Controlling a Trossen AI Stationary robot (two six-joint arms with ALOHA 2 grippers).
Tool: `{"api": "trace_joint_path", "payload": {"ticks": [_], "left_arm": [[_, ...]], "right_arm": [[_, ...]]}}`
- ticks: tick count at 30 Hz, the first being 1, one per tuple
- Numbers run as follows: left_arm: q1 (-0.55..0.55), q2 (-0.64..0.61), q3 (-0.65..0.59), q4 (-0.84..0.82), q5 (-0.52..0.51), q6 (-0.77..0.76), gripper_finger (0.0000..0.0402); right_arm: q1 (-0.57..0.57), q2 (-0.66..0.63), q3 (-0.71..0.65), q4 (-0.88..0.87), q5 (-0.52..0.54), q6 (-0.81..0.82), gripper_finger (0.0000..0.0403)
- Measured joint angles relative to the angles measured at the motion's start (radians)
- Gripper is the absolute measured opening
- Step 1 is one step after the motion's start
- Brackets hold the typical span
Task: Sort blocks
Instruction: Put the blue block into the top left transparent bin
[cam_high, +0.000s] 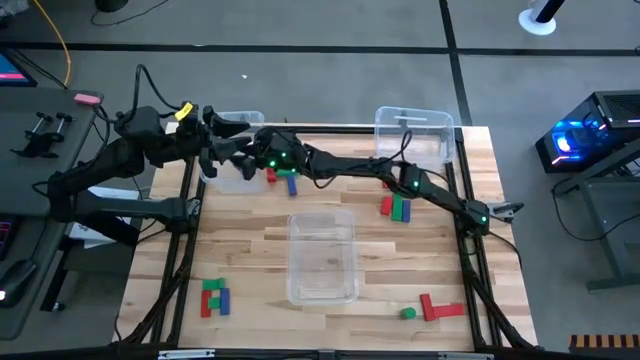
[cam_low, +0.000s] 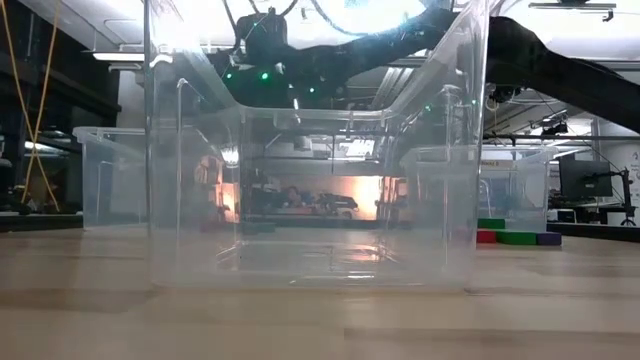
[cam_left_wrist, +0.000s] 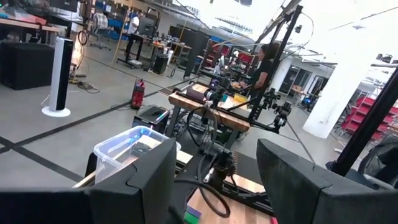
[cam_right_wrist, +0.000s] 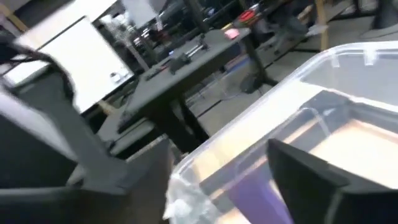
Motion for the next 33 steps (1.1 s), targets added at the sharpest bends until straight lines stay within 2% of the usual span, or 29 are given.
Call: {"api": "trace_joint_path", "payload": {"ticks": [3,8,14,18,21,26,29,33], "left_arm": [[0.0,-0.003,0.0,-0.003,0.0,0.003,0.0211],[-0.001,-0.014,0.0,-0.012,0.018,-0.002,0.0211],[-0.013,-0.032,0.0,-0.108,0.084,-0.004,0.0211],[-0.06,-0.037,0.0,-0.24,0.083,-0.022,0.0211],[-0.144,-0.008,0.0,-0.393,0.077,-0.055,0.0211],[-0.343,0.109,0.0,-0.62,-0.025,-0.195,0.0211],[-0.487,0.197,0.0,-0.727,-0.06,-0.383,0.0211],[-0.683,0.347,0.0,-0.867,-0.137,-0.758,0.0211]], "right_arm": [[-0.023,-0.036,0.0,-0.044,-0.042,-0.003,0.0305],[-0.059,-0.131,0.0,-0.25,-0.105,-0.125,0.0307],[-0.083,-0.303,0.0,-0.703,-0.114,-0.417,0.0288],[-0.083,-0.416,-0.003,-1.053,-0.042,-0.57,0.0274],[-0.066,-0.486,-0.005,-1.269,-0.021,-0.62,0.0268],[-0.028,-0.607,-0.005,-1.502,0.044,-0.648,0.0266],[-0.001,-0.67,-0.005,-1.571,0.111,-0.649,0.0266],[0.028,-0.744,-0.005,-1.618,0.207,-0.626,0.0266]]}}
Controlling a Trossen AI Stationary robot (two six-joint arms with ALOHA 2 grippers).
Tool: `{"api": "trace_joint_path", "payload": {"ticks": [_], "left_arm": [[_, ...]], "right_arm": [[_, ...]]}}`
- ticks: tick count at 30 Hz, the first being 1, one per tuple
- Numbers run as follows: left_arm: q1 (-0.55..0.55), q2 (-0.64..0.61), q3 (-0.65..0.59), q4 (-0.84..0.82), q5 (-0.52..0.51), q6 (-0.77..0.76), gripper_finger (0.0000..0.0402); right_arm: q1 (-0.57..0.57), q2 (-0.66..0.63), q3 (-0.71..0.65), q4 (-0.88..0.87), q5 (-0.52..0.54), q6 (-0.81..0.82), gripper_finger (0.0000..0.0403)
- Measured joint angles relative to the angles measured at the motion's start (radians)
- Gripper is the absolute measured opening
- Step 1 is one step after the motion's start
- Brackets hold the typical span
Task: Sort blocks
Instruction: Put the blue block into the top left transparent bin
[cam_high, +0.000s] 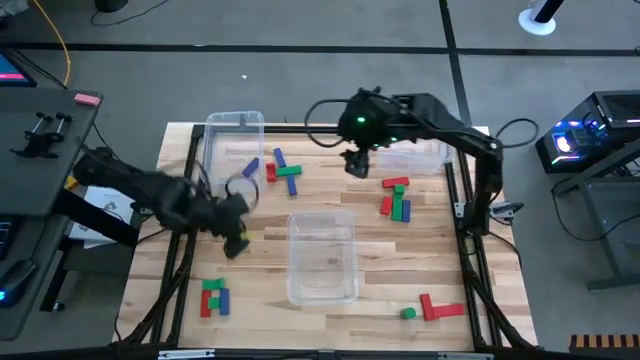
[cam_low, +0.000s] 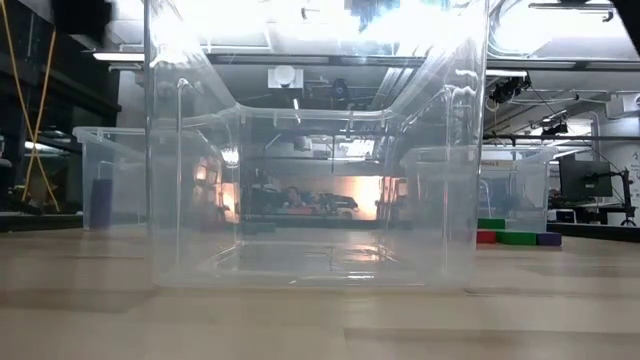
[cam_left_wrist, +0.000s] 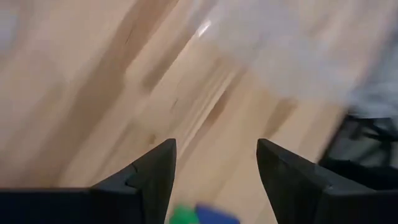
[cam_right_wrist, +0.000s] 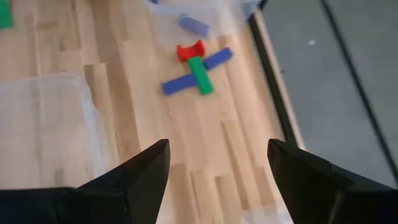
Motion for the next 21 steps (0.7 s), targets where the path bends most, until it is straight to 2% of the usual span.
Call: {"api": "trace_joint_path", "payload": {"ticks": [4,7,10,14,17,21], "left_arm": [[-0.183,0.154,0.0,-0.054,-0.031,-0.357,0.0211],[-0.285,0.268,0.0,-0.006,0.006,-0.551,0.0211],[-0.353,0.367,0.0,0.081,0.093,-0.623,0.0211],[-0.418,0.465,0.0,0.196,0.173,-0.623,0.0196],[-0.45,0.519,0.0,0.233,0.242,-0.576,0.0143],[-0.462,0.554,0.0,0.216,0.256,-0.467,0.0026]], "right_arm": [[0.003,-0.043,0.0,-0.016,0.043,0.028,0.0266],[-0.005,-0.059,0.0,-0.019,0.044,0.016,0.0266],[-0.012,-0.062,0.0,-0.018,0.043,-0.01,0.0266],[-0.012,-0.06,-0.001,-0.017,0.043,-0.063,0.0266],[-0.012,-0.06,-0.001,-0.015,0.033,-0.075,0.0263],[-0.012,-0.06,-0.001,-0.022,0.027,-0.073,0.0251]]}}
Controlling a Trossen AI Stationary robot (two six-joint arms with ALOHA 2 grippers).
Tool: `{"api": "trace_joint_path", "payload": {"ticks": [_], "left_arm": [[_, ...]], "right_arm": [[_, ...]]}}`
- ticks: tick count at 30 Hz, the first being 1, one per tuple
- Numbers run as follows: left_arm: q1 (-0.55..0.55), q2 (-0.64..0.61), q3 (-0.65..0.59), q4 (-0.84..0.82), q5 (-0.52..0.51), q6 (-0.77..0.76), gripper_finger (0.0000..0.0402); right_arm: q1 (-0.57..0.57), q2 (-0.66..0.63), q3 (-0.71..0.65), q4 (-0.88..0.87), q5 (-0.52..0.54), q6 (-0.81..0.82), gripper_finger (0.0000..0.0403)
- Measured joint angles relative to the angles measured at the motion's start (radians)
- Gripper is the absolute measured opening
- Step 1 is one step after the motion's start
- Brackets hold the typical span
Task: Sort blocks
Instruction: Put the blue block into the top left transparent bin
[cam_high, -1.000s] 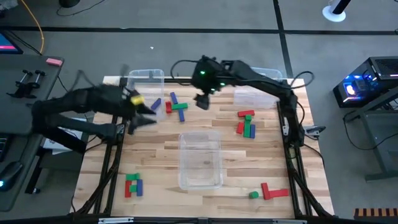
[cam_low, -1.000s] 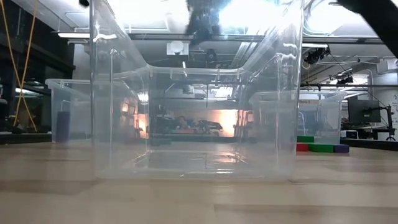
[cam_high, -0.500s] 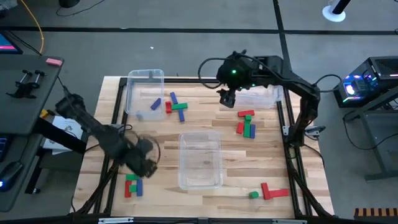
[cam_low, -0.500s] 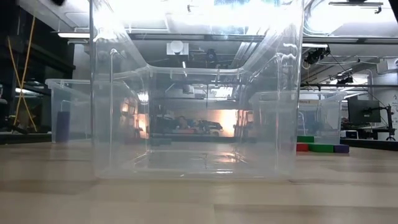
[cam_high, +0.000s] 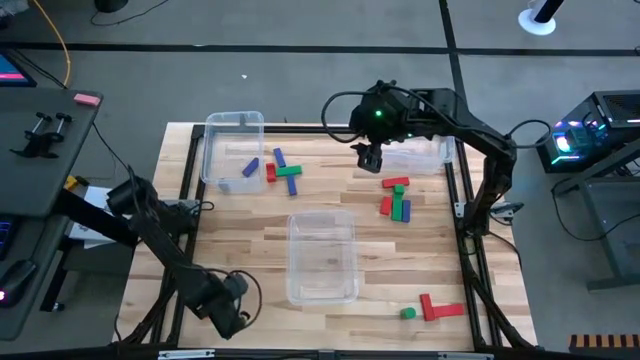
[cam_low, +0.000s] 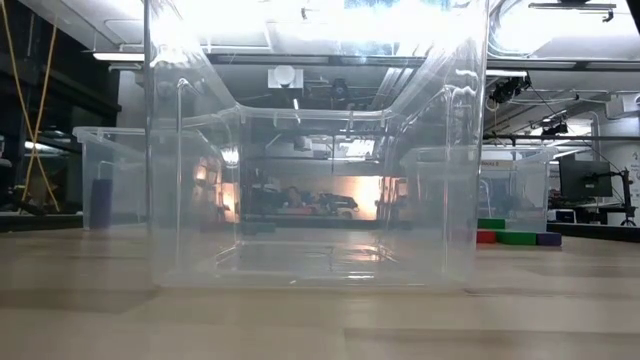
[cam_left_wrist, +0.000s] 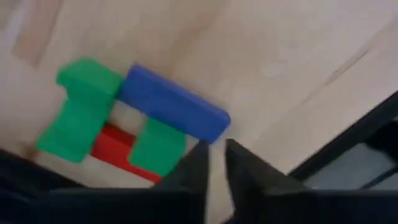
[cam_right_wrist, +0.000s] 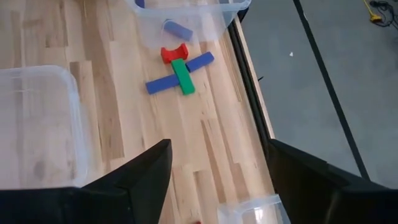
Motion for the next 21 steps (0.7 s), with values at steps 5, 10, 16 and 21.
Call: {"api": "trace_joint_path", "payload": {"ticks": [5,10,16,21], "left_arm": [[0.031,0.009,0.0,-0.043,-0.018,0.178,0.0004],[0.049,0.01,0.0,-0.085,-0.018,0.31,0.0001],[0.055,0.041,0.0,-0.092,0.011,0.397,0.0],[0.06,0.105,0.0,-0.093,0.059,0.471,0.0]], "right_arm": [[0.0,0.0,0.0,-0.001,-0.014,0.007,0.0232],[0.001,0.0,0.0,-0.024,-0.018,0.049,0.0215],[0.001,0.0,0.0,-0.029,-0.025,0.068,0.0206],[0.001,0.0,0.0,-0.029,-0.025,0.072,0.0206]]}}
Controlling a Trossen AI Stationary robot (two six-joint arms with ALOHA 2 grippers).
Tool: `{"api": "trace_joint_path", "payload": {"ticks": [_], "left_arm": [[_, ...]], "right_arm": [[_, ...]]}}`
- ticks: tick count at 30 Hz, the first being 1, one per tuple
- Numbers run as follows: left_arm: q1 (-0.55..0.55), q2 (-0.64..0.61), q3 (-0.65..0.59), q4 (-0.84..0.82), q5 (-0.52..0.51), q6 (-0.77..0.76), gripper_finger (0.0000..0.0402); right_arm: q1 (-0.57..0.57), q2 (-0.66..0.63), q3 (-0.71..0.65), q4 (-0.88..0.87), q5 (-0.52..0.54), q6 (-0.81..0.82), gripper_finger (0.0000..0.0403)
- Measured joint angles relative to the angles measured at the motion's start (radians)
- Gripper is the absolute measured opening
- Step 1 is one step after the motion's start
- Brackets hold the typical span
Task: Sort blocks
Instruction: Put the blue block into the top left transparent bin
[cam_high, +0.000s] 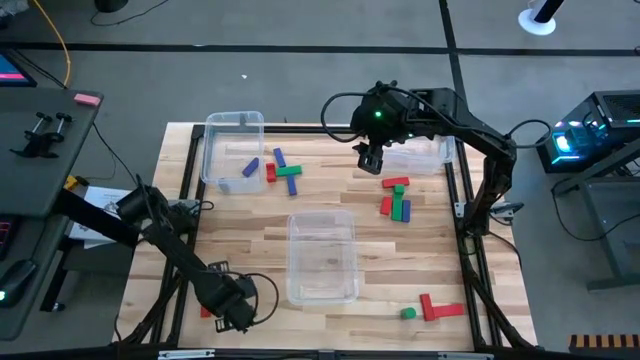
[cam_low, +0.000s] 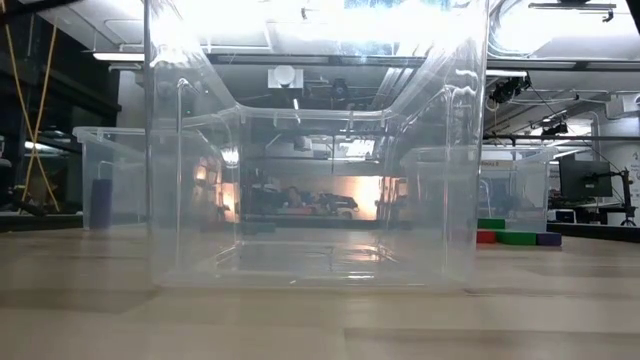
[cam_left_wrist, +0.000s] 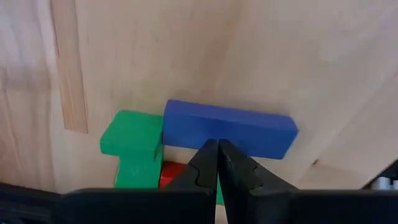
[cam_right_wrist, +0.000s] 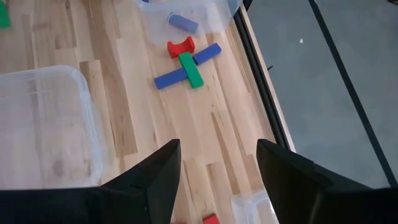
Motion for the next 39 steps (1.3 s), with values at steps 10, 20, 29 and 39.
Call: {"api": "trace_joint_path", "payload": {"ticks": [10,20,29,39], "left_arm": [[0.005,0.048,0.003,0.038,0.032,0.045,0.0],[0.1,0.037,0.004,0.062,-0.073,0.222,0.0],[0.205,0.038,0.003,0.057,-0.234,0.592,0.0],[0.243,-0.123,-0.001,-0.078,-0.246,0.476,0.0]], "right_arm": [[0.0,0.0,0.0,0.0,0.0,0.004,0.0206],[0.0,0.0,0.0,0.0,0.001,0.004,0.0206],[0.002,0.0,0.0,0.0,-0.022,0.022,0.0206],[0.002,0.0,0.0,0.001,-0.023,0.014,0.0206]]}}
